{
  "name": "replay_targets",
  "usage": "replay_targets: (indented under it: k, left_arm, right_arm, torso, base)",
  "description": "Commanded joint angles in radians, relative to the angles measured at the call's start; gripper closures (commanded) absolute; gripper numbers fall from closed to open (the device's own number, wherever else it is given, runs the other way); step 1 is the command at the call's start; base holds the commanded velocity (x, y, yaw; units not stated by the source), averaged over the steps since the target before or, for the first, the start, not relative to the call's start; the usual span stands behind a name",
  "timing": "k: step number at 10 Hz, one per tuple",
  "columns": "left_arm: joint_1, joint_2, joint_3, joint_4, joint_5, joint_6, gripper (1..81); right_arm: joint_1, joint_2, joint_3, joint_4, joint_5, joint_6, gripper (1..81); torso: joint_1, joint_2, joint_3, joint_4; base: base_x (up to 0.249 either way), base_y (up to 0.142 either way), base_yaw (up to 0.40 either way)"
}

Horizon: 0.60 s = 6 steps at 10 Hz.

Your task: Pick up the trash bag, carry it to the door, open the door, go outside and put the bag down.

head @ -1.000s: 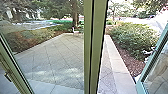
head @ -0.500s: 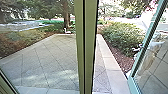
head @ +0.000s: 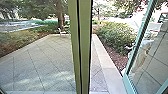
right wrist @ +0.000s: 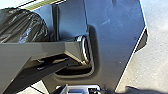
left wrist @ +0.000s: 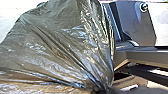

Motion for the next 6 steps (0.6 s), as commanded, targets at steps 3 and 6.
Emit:
replay_targets:
  k: [3,6]
  left_arm:
    - [-0.034,0.000,0.002,0.001,0.069,0.009,81.1]
    - [-0.034,0.001,0.002,0.001,0.069,0.009,81.1]
  right_arm:
    - [0.034,0.011,0.004,-0.011,-0.061,-0.013,1.0]
    - [0.037,0.011,0.005,-0.011,-0.063,-0.013,1.0]
  torso:
    - [0.000,0.000,0.000,0.000]
    - [0.000,0.000,0.000,0.000]
  base:
    - [-0.022,0.000,0.000]
    - [0.000,0.000,0.000]
